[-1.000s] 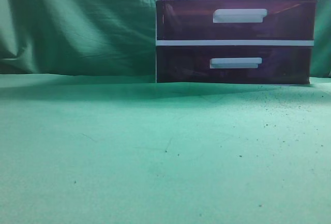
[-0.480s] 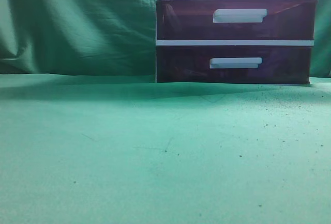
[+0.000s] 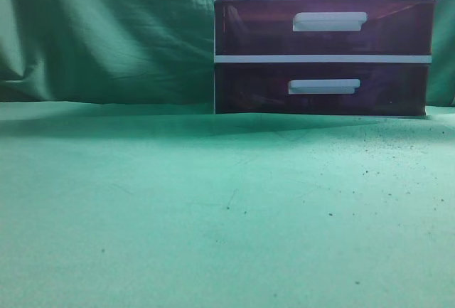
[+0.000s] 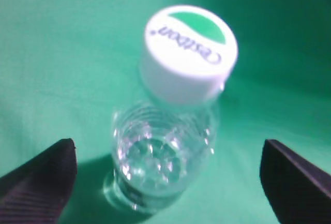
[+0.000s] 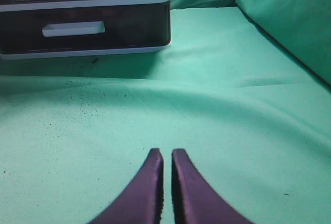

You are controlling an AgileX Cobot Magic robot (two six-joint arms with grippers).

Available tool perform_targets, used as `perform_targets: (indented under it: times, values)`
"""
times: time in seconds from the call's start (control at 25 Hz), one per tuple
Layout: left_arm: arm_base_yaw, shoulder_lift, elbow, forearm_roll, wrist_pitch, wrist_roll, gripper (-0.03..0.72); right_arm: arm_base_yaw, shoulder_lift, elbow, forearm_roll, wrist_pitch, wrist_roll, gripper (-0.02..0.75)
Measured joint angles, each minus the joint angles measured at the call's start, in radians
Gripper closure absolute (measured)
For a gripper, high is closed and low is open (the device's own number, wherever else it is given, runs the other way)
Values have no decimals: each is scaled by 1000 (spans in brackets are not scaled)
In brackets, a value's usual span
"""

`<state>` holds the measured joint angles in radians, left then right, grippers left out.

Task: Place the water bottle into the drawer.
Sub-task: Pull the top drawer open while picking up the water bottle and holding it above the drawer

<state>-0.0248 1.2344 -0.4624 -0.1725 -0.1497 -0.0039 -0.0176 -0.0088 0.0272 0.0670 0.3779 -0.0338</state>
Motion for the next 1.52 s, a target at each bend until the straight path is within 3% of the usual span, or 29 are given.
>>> perform_targets:
  times: [0.16, 0.44, 0.52, 0.56, 0.6, 0.84, 1.12, 1.2, 1.24, 1.36, 1.52]
  values:
    - [0, 111, -45, 0, -48, 28, 51, 0, 0, 0, 0, 0, 0, 689]
    - [0, 184, -52, -2, -164, 133, 357, 0, 0, 0, 0, 0, 0, 689]
    - [0, 185, -52, -4, -167, 139, 413, 0, 0, 0, 0, 0, 0, 689]
    - [0, 185, -52, -4, -169, 139, 401, 0, 0, 0, 0, 0, 0, 689]
    - [0, 185, -52, -4, -169, 139, 447, 0, 0, 0, 0, 0, 0, 689]
    - [0, 103, -52, -4, -44, 100, 433, 0, 0, 0, 0, 0, 0, 689]
    - [-110, -110, -100, 61, 180, 74, 433, 0, 0, 0, 0, 0, 0, 689]
    - [-159, -165, -178, 71, 334, 72, 433, 0, 0, 0, 0, 0, 0, 689]
    - [-199, -200, -281, 76, 483, 72, 433, 0, 0, 0, 0, 0, 0, 689]
    - [-247, -215, -416, 78, 686, 72, 433, 0, 0, 0, 8, -13, 0, 689]
    - [-312, -219, -529, 78, 863, 72, 433, 0, 0, 4, 167, -236, 41, 689]
